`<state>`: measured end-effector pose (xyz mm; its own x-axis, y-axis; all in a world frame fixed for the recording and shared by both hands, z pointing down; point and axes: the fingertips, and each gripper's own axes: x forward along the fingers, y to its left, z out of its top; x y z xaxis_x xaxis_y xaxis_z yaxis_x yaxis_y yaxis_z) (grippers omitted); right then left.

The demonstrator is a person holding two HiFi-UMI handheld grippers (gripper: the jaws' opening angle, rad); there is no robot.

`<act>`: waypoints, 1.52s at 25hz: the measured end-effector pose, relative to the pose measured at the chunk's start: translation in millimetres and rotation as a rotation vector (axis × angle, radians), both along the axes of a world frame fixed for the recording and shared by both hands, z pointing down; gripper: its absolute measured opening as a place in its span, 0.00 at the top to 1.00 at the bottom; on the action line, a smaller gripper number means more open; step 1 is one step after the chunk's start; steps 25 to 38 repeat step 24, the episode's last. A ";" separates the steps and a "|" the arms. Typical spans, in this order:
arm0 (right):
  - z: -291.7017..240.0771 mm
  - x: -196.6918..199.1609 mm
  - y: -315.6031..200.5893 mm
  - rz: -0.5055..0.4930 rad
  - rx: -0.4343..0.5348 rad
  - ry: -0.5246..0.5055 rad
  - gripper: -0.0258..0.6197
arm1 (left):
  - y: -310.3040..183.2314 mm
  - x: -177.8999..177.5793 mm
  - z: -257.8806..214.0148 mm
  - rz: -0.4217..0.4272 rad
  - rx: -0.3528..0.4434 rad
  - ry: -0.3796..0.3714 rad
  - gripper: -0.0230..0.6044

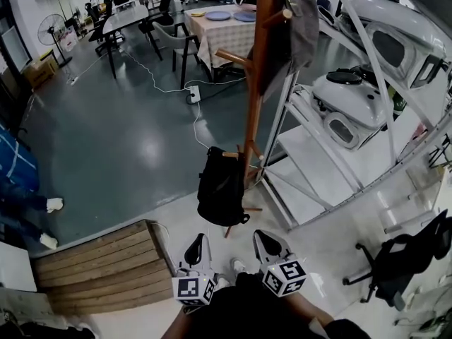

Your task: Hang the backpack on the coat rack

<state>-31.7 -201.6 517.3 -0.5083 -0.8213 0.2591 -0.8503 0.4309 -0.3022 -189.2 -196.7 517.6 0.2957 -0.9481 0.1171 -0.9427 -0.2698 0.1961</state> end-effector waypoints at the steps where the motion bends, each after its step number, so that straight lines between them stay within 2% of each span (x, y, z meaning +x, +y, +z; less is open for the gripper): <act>1: 0.7 0.1 0.2 0.002 -0.003 -0.003 0.94 | -0.1 0.7 0.9 0.004 -0.002 -0.001 0.93; 12: 6.7 4.3 -0.8 0.022 -0.029 -0.013 0.94 | -3.4 8.4 4.5 0.040 -0.016 -0.019 0.93; 38: 9.5 2.2 -0.5 0.016 -0.023 -0.027 0.94 | -2.2 8.1 8.0 0.047 -0.021 -0.025 0.93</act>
